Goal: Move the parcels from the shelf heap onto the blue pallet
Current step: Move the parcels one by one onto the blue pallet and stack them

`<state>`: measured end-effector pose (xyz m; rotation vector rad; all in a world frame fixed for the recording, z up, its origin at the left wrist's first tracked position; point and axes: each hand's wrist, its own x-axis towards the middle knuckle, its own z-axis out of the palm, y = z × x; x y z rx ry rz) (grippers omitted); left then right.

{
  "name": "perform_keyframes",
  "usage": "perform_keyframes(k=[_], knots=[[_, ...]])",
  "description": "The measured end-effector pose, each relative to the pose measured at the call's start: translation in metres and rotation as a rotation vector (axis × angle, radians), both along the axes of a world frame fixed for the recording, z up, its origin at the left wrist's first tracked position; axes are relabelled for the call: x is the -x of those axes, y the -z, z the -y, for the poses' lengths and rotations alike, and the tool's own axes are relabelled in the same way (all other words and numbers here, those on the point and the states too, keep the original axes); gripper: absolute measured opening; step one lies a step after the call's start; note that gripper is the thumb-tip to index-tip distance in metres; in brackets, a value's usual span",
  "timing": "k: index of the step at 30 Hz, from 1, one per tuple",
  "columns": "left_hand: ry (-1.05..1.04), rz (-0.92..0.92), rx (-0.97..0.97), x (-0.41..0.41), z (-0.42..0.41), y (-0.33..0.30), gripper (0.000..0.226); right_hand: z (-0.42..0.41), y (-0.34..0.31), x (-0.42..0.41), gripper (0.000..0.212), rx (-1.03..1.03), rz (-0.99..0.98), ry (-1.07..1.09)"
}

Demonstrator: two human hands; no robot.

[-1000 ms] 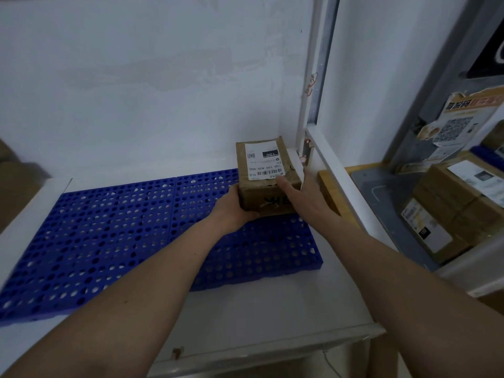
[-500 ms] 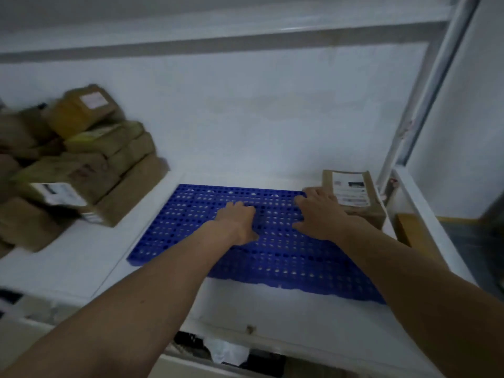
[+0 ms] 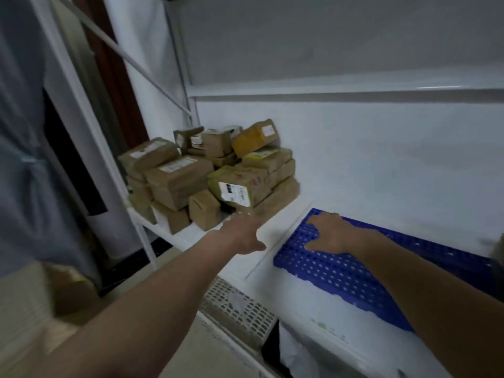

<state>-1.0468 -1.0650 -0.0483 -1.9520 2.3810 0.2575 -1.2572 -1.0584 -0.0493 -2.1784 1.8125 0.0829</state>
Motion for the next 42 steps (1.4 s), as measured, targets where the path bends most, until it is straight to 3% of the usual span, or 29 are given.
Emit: perform_keyframes(k=[16,27,30,33,35,39,42], knots=[[-0.184,0.011,-0.023,-0.279,-0.022,0.017,0.071,0.019,0.018,-0.268,0.077,-0.019,0.066,-0.147],[-0.218,-0.112,-0.063,-0.347,0.033,0.038,0.077,0.077,0.034,-0.335,0.074,-0.049,0.116,-0.122],[-0.221,-0.151,-0.067,-0.354,0.061,0.037,0.083,0.104,0.028,-0.348,0.060,-0.051,0.163,-0.084],[-0.227,-0.209,-0.058,-0.360,0.099,0.027,0.084,0.139,0.019,-0.359,0.043,-0.014,0.250,-0.008],[-0.238,-0.275,-0.031,-0.363,0.127,0.017,0.081,0.170,0.020,-0.362,0.047,-0.016,0.335,0.036],[-0.314,-0.610,0.007,-0.362,0.182,0.003,0.070,0.214,0.017,-0.363,0.056,-0.058,0.555,0.139],[-0.379,-0.687,0.094,-0.363,0.220,0.008,0.060,0.247,0.017,-0.370,0.060,-0.066,0.657,0.214]])
